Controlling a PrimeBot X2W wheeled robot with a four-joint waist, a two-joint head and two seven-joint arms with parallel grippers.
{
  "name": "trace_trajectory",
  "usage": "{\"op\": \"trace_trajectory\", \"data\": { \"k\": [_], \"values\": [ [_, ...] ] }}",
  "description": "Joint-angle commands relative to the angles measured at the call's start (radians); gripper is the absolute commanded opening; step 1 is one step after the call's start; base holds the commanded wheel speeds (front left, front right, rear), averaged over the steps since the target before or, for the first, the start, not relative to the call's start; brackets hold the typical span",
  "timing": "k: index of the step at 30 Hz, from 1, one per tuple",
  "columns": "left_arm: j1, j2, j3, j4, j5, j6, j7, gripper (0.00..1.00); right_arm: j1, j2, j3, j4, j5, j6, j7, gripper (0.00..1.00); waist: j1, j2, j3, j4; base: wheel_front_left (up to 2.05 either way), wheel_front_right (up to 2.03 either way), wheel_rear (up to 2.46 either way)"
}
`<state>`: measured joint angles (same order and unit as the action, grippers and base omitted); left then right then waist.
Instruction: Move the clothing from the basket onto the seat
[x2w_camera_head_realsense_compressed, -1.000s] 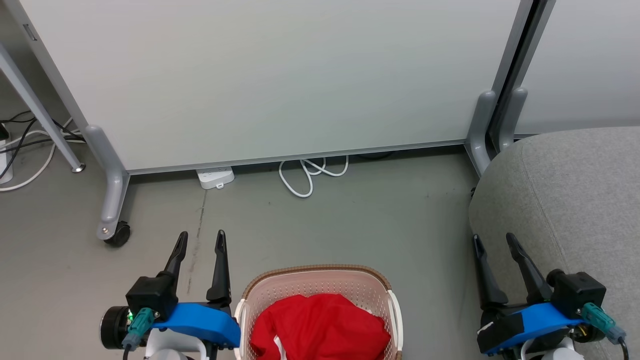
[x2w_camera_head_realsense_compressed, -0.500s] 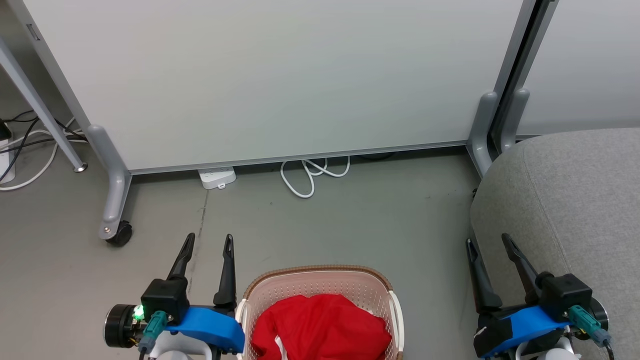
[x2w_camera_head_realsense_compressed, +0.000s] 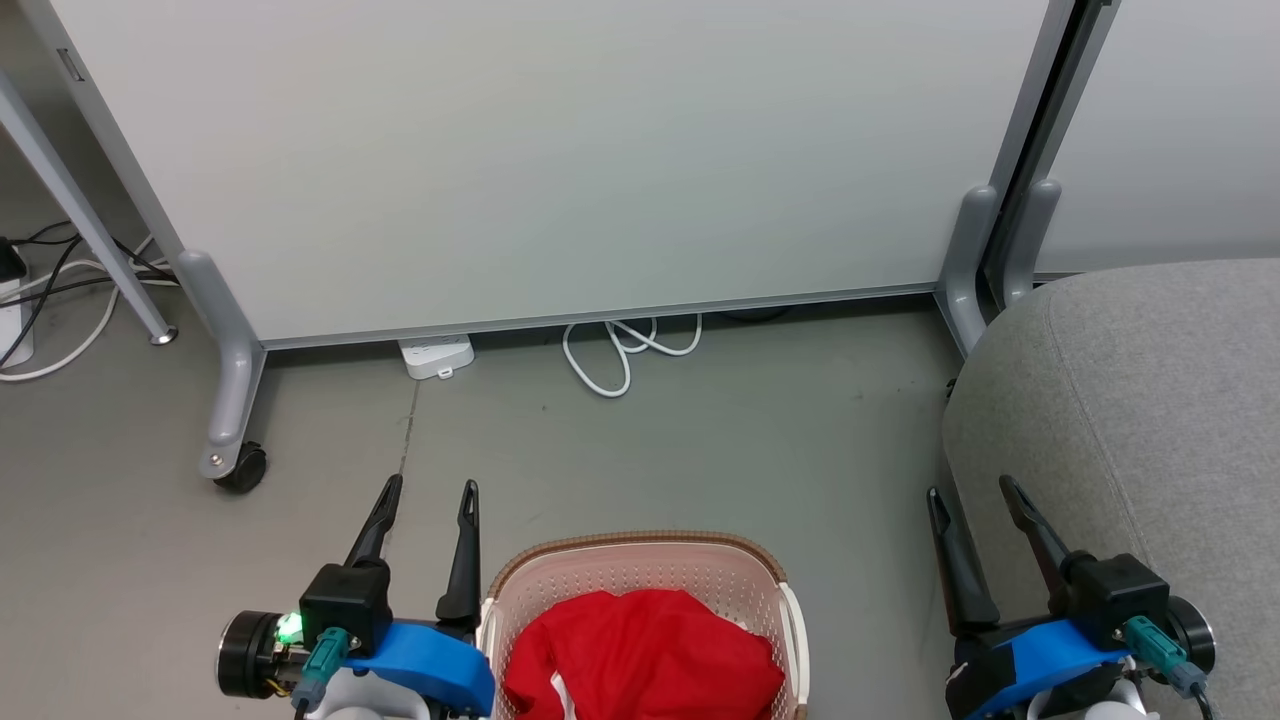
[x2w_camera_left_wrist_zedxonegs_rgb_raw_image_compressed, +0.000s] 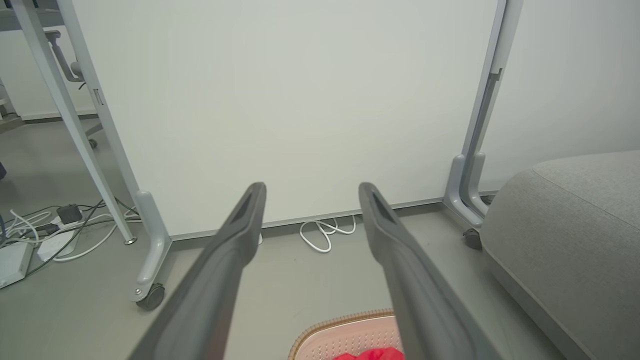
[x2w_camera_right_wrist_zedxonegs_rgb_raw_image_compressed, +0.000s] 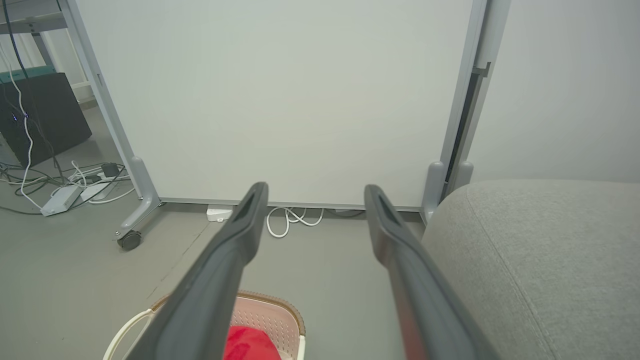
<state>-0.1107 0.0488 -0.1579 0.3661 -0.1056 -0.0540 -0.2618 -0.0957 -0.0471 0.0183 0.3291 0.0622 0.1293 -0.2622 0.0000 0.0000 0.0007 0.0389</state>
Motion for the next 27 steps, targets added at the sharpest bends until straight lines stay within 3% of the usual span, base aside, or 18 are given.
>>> {"op": "trace_trajectory", "data": {
  "k": [1,17,27],
  "values": [
    [-0.015,0.003,0.0,0.003,-0.006,-0.004,-0.005,1.0,-0.007,-0.006,-0.003,0.003,0.003,0.003,-0.004,1.0,0.0,0.0,0.0,0.0,0.0,0.0,0.0],
    [-0.018,0.003,0.003,0.015,-0.004,-0.007,-0.005,1.0,-0.011,-0.006,0.001,0.017,0.009,0.003,-0.004,1.0,0.0,0.0,0.004,-0.004,0.0,0.0,0.0],
    [-0.101,0.012,-0.032,0.069,0.053,-0.045,-0.005,1.0,-0.047,-0.006,0.015,0.004,-0.003,0.003,-0.004,1.0,0.0,0.0,0.073,-0.06,0.0,0.0,0.0]
  ]
}}
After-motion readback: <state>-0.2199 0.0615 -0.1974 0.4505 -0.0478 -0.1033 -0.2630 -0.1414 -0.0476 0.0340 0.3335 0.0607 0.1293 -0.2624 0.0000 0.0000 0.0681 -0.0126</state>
